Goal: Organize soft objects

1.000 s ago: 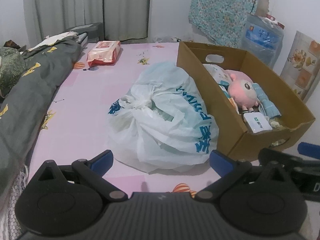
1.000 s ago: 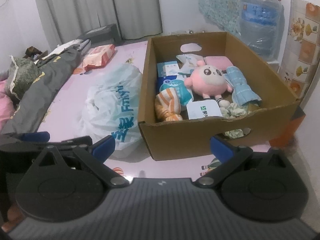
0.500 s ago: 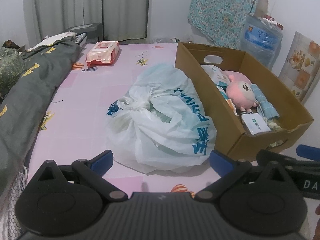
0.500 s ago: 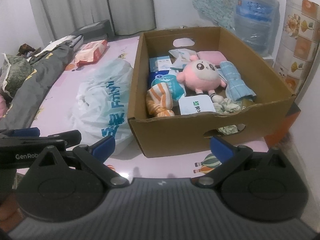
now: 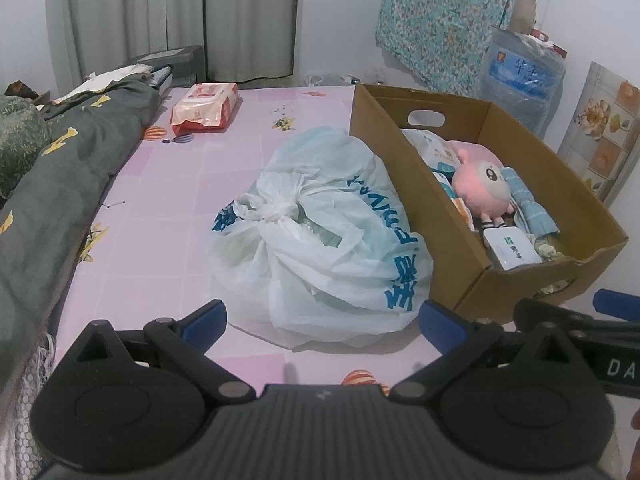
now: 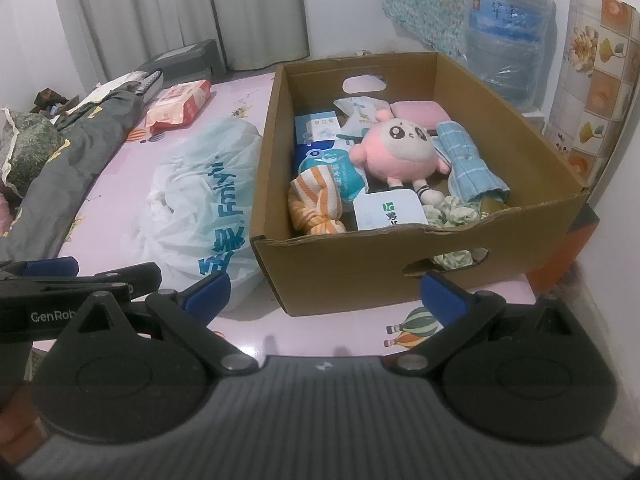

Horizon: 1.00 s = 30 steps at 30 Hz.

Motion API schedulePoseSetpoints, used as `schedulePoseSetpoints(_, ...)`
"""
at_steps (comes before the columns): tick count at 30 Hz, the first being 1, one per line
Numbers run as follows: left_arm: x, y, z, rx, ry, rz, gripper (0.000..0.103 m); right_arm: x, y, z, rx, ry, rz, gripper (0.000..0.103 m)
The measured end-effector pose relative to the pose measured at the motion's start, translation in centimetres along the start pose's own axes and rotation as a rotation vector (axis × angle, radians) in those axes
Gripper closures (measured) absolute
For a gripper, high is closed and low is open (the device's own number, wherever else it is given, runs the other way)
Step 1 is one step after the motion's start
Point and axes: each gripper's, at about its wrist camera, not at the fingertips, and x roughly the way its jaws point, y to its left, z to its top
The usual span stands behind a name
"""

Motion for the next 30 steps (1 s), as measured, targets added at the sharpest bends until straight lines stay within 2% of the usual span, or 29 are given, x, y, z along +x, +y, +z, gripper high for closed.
schedulePoseSetpoints(30,0.9,-0.3,0.7,0.005,0.006,0.02,0.002,1.2,0.2,1.0,-0.017,0.028,-0.004,0.001)
